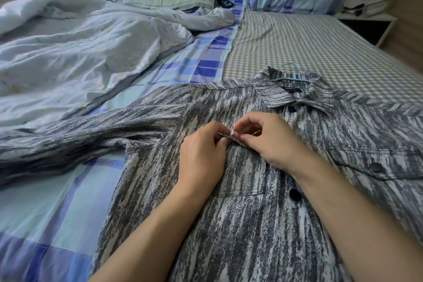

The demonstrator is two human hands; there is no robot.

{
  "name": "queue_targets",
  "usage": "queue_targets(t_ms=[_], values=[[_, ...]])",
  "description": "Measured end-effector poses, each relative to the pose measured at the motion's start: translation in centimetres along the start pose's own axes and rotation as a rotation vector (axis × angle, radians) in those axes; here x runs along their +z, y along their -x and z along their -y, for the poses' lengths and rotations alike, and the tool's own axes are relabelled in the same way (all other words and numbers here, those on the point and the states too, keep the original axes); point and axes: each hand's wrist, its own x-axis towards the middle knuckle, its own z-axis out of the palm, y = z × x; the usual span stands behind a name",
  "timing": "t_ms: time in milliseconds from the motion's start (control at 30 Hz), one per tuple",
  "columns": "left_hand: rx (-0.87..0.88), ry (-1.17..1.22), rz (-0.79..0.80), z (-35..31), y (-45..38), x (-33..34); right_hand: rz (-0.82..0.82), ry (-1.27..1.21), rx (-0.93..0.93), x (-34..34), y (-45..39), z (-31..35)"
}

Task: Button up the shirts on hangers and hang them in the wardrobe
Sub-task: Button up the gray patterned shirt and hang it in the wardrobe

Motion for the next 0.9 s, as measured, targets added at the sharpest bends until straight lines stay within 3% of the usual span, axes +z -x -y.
queue_targets(t_ms=[133,433,633,900], values=[[0.083,-0.118,-0.061,-0.4,0.2,-0.3,-0.026,0.074,-0.034,0.2,0.2,-0.1],[-0.249,0.284,0.200,-1.1,0.3,-1.2,-0.134,0.157,-0.146,1.4,0.4,-1.1],[-0.363,0.320,0.021,-2.4,0.1,-0.2,-0.158,0.373,-0.250,1.6,0.7,-1.0],[-0.417,0.445,-0.059,-1.6,0.7,0.1,-0.223,0.562,-0.330,1.7,2.0,-0.6]])
